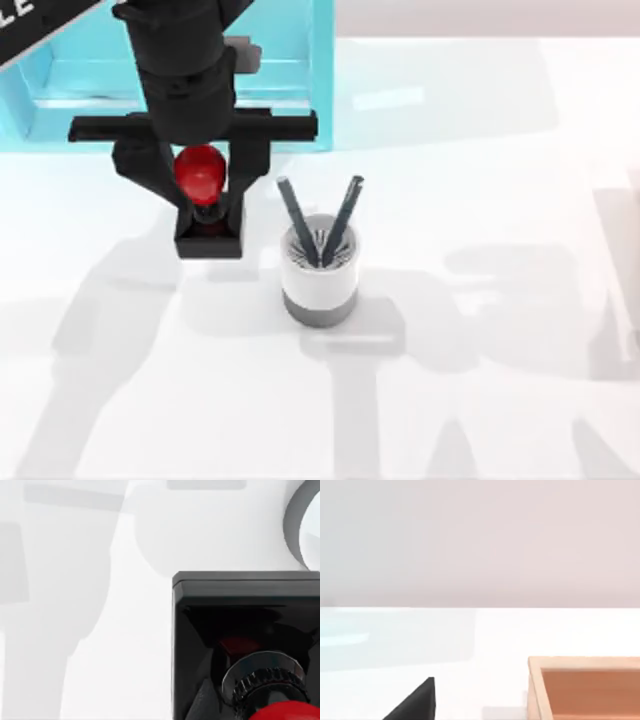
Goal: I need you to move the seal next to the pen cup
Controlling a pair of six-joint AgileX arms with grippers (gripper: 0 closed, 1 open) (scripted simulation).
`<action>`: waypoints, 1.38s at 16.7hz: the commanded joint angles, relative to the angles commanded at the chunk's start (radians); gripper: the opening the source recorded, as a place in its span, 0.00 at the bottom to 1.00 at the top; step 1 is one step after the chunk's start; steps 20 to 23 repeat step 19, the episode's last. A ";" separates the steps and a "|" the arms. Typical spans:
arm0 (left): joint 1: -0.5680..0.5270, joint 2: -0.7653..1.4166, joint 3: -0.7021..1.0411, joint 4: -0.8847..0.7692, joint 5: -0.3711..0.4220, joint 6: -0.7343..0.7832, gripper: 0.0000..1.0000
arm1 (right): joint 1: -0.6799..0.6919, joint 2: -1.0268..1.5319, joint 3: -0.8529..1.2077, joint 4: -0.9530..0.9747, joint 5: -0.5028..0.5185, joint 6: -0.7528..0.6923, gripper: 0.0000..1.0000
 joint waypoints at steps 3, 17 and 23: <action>0.000 0.000 0.000 0.000 0.000 0.000 0.23 | 0.000 0.000 0.000 0.000 0.000 0.000 1.00; 0.000 0.000 0.000 0.000 0.000 0.000 1.00 | 0.000 0.000 0.000 0.000 0.000 0.000 1.00; 0.000 0.000 0.000 0.000 0.000 0.000 1.00 | 0.000 0.000 0.000 0.000 0.000 0.000 1.00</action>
